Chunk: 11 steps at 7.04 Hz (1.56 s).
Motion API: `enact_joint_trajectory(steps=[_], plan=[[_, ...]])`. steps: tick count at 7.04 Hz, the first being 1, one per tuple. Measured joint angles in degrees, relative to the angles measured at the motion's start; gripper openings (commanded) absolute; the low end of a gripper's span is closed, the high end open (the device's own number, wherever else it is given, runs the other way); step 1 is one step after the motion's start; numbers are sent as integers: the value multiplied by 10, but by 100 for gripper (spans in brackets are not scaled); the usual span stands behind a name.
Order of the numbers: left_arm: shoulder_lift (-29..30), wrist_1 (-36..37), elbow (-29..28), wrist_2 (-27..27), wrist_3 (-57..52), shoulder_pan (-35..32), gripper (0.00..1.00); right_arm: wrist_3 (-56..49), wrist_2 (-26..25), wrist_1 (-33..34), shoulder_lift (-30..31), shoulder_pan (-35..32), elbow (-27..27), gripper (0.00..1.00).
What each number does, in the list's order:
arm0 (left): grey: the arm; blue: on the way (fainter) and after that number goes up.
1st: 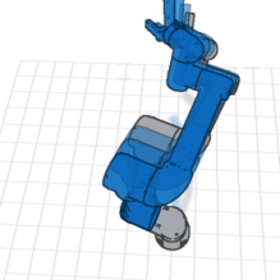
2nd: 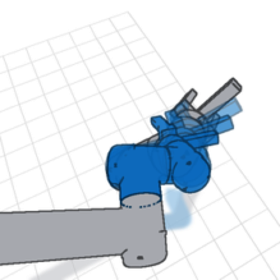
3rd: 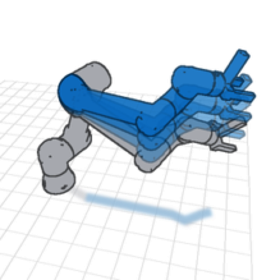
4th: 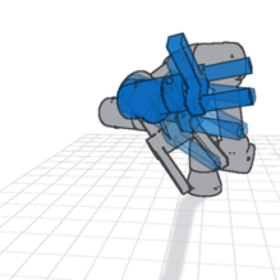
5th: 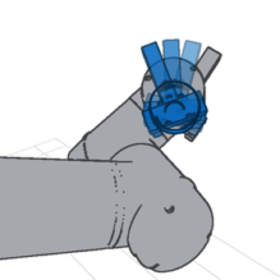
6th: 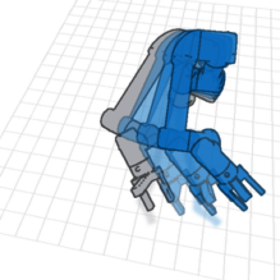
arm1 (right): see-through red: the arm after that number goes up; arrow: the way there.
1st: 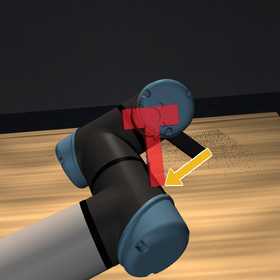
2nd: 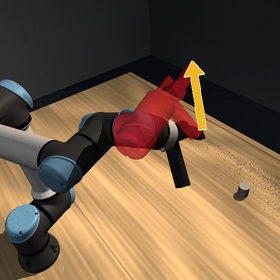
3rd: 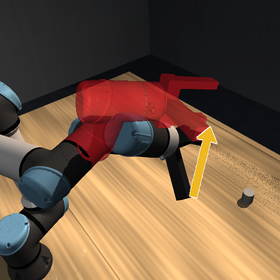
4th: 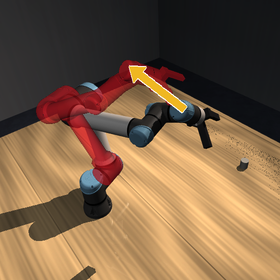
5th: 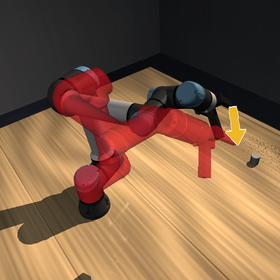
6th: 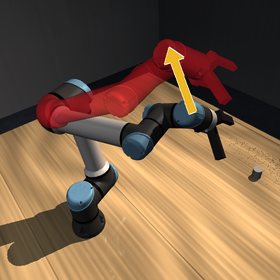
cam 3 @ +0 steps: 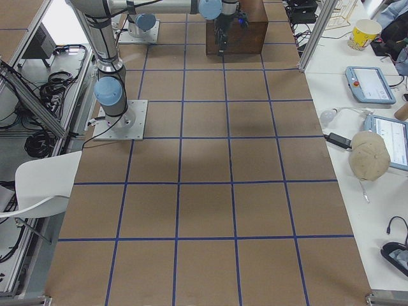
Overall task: Open drawer and put corn inside
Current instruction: 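Move the left gripper beside the cabinet toward the white drawer handle, then hook the left gripper onto the white drawer handle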
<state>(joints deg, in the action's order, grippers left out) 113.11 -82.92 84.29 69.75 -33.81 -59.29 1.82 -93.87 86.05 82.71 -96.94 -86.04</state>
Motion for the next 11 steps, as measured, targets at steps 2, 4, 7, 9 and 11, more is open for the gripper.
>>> enact_joint_trajectory(steps=[2,4,7,9,11], plan=[[10,0,5,-8,2,-1,100,0,0,0,0,0,0,100],[22,-1,6,-25,5,-2,100,0,0,0,0,0,0,100],[34,-2,15,-31,7,-8,100,-1,0,0,0,0,0,100],[36,-2,24,-32,7,-9,100,0,0,0,0,0,0,100],[41,-2,26,-31,7,-9,100,0,0,0,0,0,0,100]])
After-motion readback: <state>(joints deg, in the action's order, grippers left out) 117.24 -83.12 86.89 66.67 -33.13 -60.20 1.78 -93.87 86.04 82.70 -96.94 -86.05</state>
